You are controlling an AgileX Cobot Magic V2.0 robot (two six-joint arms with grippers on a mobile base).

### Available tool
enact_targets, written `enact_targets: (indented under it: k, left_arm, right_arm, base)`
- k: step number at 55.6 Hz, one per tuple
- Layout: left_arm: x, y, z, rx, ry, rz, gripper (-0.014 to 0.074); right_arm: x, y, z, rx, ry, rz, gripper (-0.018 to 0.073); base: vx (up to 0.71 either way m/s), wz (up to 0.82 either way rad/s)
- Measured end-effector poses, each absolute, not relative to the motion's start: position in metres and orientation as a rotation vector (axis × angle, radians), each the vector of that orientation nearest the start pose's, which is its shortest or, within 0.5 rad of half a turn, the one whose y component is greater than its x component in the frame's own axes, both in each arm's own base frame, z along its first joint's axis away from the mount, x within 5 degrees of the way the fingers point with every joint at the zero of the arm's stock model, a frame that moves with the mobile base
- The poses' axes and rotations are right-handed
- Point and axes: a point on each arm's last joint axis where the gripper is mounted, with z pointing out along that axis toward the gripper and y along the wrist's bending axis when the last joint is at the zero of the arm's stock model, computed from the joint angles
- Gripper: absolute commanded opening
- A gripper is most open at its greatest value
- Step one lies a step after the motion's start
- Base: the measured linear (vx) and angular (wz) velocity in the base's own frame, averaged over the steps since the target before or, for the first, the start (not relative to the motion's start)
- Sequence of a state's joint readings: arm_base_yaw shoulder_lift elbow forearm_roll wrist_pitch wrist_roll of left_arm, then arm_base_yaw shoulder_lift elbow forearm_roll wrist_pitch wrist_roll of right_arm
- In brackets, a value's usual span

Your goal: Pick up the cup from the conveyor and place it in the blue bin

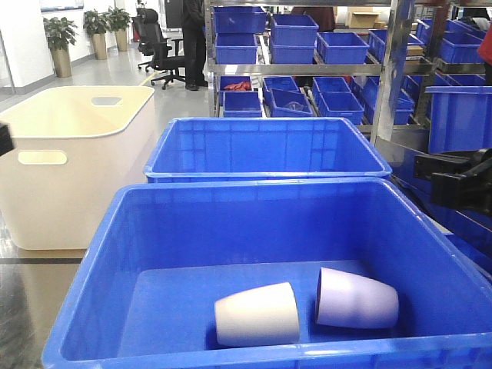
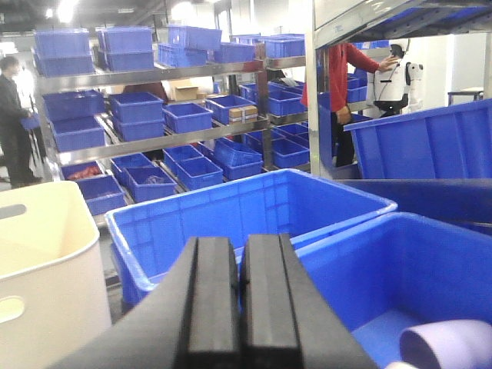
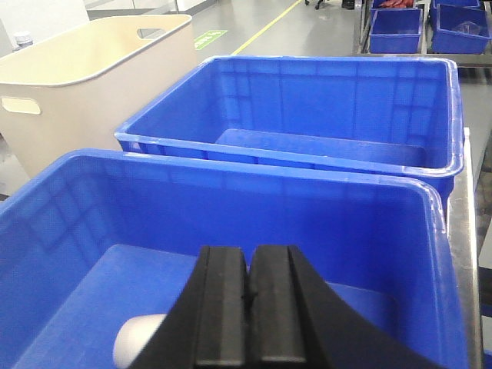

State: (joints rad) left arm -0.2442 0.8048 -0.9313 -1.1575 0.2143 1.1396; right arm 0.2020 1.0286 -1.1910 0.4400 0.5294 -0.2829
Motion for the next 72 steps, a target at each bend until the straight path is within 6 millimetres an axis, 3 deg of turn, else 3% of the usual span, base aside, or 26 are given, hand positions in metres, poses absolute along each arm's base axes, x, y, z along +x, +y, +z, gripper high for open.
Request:
enact_targets:
  k: [13,58,72]
  left_arm:
    - [0.137,-0.054,0.434,0.353,1.404,-0.347,0.004]
    - [0.134,-0.052,0.435,0.331,1.403,-0.345,0.0041]
    - [0.1,-0.027,0.393,0.129,1.383,-0.295,0.0041]
  right_arm:
    - [0.203,0.062,0.447,-0.245,1.806,0.412,-0.0012]
    - [0.203,0.062,0.447,-0.245,1.806,0.412,-0.0012]
    - [0.203,0.062,0.447,-0.245,1.806,0.412,-0.0012]
  base:
    - [0.0,0.0]
    - [0.0,0.0]
    - [0.0,0.0]
